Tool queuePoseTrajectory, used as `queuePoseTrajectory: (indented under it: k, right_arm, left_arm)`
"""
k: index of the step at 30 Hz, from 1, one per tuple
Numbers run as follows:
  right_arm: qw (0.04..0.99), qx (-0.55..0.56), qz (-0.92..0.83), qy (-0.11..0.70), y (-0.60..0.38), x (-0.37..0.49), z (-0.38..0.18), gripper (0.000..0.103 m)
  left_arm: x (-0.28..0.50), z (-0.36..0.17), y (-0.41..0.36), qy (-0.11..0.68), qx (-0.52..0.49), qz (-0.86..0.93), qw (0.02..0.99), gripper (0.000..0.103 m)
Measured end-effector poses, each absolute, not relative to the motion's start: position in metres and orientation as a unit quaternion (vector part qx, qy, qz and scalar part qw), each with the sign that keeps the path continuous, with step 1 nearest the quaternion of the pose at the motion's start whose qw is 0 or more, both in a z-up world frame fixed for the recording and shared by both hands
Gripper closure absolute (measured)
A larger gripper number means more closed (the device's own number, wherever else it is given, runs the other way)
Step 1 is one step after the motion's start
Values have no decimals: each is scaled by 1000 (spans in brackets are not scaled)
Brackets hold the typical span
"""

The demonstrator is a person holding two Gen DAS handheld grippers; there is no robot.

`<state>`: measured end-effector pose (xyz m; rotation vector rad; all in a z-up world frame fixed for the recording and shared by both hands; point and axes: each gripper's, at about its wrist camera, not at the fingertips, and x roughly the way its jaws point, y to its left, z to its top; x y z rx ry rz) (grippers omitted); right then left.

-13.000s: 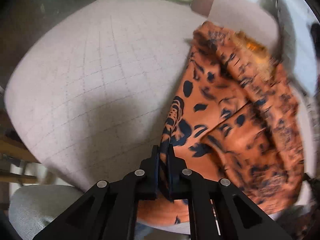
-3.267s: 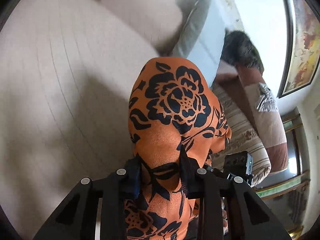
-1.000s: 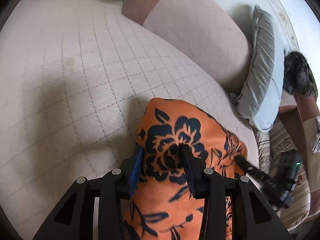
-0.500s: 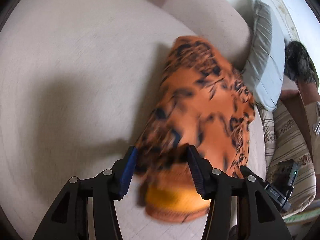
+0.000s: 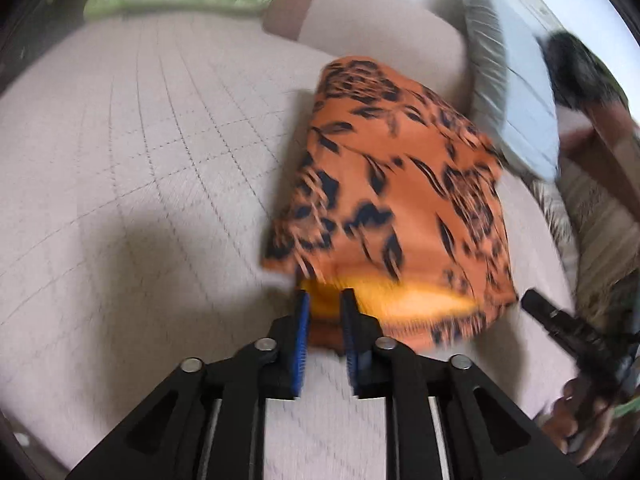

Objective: Fold small clothes

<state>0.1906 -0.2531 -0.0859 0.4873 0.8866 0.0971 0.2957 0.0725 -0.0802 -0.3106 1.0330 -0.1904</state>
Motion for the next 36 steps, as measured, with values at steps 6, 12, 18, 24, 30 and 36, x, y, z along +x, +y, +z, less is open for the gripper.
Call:
queuePoseTrajectory:
  k: [6,12,18,24,30,36]
  right_arm:
    - [885,195,36,421,-226,155,-78,52]
    - [902,140,38,408,-190,130,-71,41]
    - [919,110,21,378,-168,100,-57,38]
    - [921,95,11,378,-158,79,-50,38]
    - [924,80,1,374,-151,67,-47,37]
    - [927,83,-15,366,-150,50,-36,37]
  left_arm:
    - [239,-52,41,441,-66,-61,893,66]
    - [178,-22,34,390,-53,-44,918,43]
    - [143,-8,32,366,-47,-40,929,41]
    - [122,-5,43,357,-61,-18,932,39]
    - [106,-1,50,349,-67,-12,935,39]
    - [88,2,48,345,-39,-19,938,38]
